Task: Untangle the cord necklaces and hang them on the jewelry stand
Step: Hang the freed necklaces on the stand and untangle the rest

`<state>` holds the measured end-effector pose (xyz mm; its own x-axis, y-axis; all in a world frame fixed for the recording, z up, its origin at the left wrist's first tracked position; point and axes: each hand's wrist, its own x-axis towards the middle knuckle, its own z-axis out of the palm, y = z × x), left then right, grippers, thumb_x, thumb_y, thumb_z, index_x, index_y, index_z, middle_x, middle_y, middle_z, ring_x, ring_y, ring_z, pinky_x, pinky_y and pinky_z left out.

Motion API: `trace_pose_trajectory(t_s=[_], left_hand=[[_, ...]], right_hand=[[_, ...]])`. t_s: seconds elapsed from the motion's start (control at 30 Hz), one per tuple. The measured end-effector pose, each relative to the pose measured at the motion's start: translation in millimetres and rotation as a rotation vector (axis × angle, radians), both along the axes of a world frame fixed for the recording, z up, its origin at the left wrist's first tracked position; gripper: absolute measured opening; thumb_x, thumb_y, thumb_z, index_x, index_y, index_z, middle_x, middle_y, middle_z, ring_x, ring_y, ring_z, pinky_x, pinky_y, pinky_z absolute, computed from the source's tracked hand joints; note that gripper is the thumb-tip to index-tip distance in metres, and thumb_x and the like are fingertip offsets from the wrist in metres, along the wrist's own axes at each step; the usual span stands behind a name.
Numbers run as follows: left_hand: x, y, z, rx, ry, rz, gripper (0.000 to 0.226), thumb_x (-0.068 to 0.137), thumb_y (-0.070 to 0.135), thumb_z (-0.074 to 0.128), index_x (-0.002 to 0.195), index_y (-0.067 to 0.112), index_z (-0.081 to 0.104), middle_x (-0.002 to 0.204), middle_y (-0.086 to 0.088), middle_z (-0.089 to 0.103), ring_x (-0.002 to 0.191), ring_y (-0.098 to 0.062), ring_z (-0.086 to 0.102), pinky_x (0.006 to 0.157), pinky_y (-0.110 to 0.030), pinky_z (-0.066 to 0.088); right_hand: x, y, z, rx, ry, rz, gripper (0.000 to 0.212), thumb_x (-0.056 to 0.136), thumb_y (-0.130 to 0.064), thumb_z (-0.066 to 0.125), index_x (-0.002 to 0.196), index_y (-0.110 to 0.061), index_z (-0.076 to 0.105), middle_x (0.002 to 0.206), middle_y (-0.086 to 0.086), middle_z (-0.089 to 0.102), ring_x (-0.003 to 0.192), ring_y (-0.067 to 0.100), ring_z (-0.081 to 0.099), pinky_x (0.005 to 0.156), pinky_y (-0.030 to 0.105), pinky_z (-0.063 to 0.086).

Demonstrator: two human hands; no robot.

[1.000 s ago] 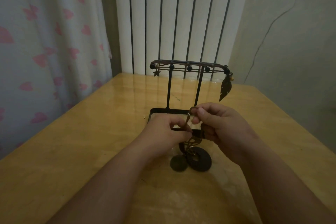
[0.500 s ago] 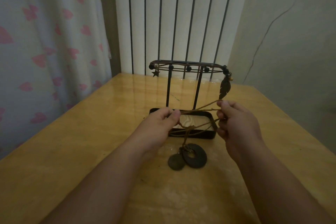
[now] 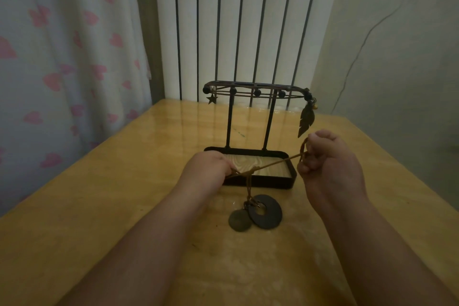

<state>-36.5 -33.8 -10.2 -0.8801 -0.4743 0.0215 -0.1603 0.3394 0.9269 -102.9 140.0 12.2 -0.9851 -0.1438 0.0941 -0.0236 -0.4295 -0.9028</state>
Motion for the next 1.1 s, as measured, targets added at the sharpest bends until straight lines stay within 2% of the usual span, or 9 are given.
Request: trace_pose_trajectory(t_s=[0.13,0.3,0.47,0.57,0.73,0.8,0.9,1.0,1.1], left_hand=[[9.5,4.5,4.1,0.142,0.245,-0.058,0.034,0.087,-0.004,0.048,0.068,0.016,0.067,0.056,0.008,0.05,0.057,-0.011,0.042,0.054,-0.028,0.034],[11.7,1.7,2.4,0.393,0.531,-0.208,0.033,0.077,-0.002,0.048,0.065,0.017,0.072,0.066,0.003,0.061,0.063,-0.013,0.052,0.059,-0.023,0.045],[11.1,1.7,0.8,0.408,0.584,-0.249,0.032,0.072,0.007,0.05,0.078,0.018,0.08,0.078,0.001,0.069,0.082,-0.018,0.061,0.076,-0.032,0.05],[12.1,1.9,0.0,0.384,0.583,-0.26,0.032,0.078,0.008,0.052,0.091,0.019,0.079,0.086,-0.005,0.069,0.086,-0.024,0.06,0.076,-0.031,0.05],[13.5,4.3,3.1,0.321,0.536,-0.176,0.021,0.095,0.001,0.051,0.107,0.018,0.056,0.079,-0.004,0.071,0.073,-0.017,0.062,0.071,-0.033,0.048],[14.0,5.0,4.1,0.22,0.534,-0.139,0.017,0.095,0.002,0.052,0.097,0.018,0.056,0.079,-0.004,0.071,0.07,-0.013,0.062,0.068,-0.032,0.047],[13.7,4.6,4.2,0.126,0.547,-0.09,0.015,0.094,0.006,0.058,0.091,0.02,0.062,0.076,0.001,0.068,0.061,-0.001,0.059,0.062,-0.022,0.046],[12.4,3.8,4.4,0.099,0.555,-0.062,0.015,0.091,0.008,0.063,0.09,0.022,0.065,0.075,0.008,0.065,0.062,0.002,0.058,0.059,-0.016,0.047],[12.0,4.7,3.5,0.079,0.545,-0.037,0.014,0.089,0.01,0.066,0.089,0.023,0.066,0.072,0.011,0.063,0.062,0.004,0.057,0.058,-0.014,0.047]], right_hand=[[-0.7,-0.9,-1.4,0.161,0.058,-0.037,0.008,0.091,-0.008,0.055,0.089,-0.014,0.058,0.068,-0.001,0.05,0.054,0.01,0.04,0.053,0.028,0.035],[-0.4,-1.9,-1.1,0.194,0.099,-0.06,0.011,0.092,-0.006,0.053,0.089,-0.014,0.061,0.068,-0.001,0.051,0.059,0.012,0.042,0.057,0.031,0.036],[0.0,-2.4,-2.0,0.263,0.13,-0.018,0.011,0.093,-0.007,0.052,0.094,-0.011,0.062,0.068,0.0,0.055,0.063,0.015,0.046,0.061,0.032,0.039],[1.0,-5.0,-5.5,0.415,0.18,0.03,0.009,0.093,-0.011,0.054,0.094,-0.012,0.063,0.071,0.001,0.059,0.067,0.019,0.048,0.062,0.034,0.042],[5.9,-10.8,-6.9,0.563,0.237,0.096,0.007,0.094,-0.017,0.056,0.094,-0.018,0.063,0.08,0.002,0.066,0.069,0.016,0.056,0.061,0.031,0.045],[1.6,-10.6,-9.6,0.732,0.297,0.07,0.008,0.094,-0.02,0.056,0.094,-0.024,0.063,0.09,-0.001,0.065,0.073,0.009,0.056,0.062,0.026,0.043],[-5.3,-6.9,-12.0,1.165,0.397,-0.093,0.009,0.093,-0.031,0.057,0.1,-0.034,0.061,0.112,-0.003,0.051,0.077,0.005,0.048,0.057,0.02,0.037],[-2.0,-3.9,-7.1,1.094,0.431,-0.133,0.008,0.093,-0.028,0.057,0.098,-0.032,0.062,0.106,-0.007,0.055,0.085,0.006,0.05,0.059,0.019,0.035],[10.1,-9.5,-2.5,0.865,0.438,0.102,0.009,0.093,-0.022,0.058,0.095,-0.027,0.066,0.094,-0.01,0.063,0.088,0.004,0.058,0.066,0.019,0.044]])
